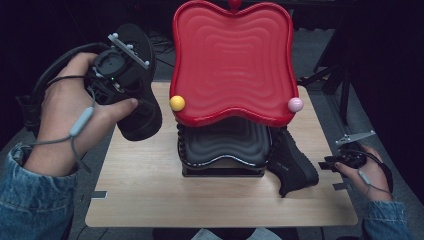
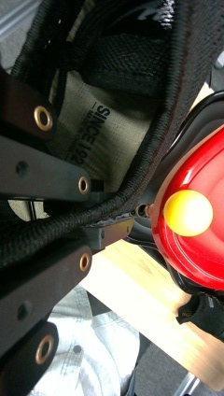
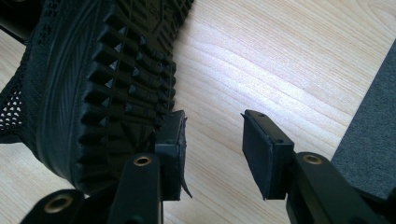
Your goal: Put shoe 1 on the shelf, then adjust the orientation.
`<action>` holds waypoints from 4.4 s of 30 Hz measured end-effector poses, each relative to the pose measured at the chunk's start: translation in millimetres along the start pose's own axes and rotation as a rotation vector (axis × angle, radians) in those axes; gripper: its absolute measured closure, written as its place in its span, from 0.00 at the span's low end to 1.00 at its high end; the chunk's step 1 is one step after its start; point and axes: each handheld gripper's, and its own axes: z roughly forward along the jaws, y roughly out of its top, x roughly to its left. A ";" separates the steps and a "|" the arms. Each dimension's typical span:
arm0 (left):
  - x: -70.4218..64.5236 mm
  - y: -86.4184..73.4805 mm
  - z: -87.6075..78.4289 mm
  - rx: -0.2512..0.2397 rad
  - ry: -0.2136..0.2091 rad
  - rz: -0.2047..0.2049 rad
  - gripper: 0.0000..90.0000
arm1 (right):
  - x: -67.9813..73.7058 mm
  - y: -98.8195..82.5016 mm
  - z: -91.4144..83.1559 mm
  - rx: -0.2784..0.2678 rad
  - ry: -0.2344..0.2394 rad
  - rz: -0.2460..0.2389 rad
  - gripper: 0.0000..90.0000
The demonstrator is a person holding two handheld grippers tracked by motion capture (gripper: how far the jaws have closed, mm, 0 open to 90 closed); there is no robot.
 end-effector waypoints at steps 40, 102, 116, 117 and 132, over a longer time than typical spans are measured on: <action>-42.2 93.9 -9.3 -0.060 -0.008 0.194 0.97 | -2.7 -6.5 -5.3 -0.013 0.007 0.015 0.67; -52.6 143.7 72.8 -0.009 -0.032 0.238 0.95 | 4.0 -24.1 -8.3 0.007 -0.003 0.022 0.67; -51.9 139.2 51.9 -0.067 -0.029 0.191 0.65 | 4.1 -23.5 -8.5 0.003 -0.004 0.028 0.65; -51.4 138.5 51.0 -0.070 -0.029 0.189 0.65 | 4.1 -23.2 -8.6 0.003 -0.002 0.029 0.65; -57.6 133.5 28.0 -0.083 -0.005 0.182 0.54 | 4.7 -16.7 -4.8 0.002 0.007 0.022 0.64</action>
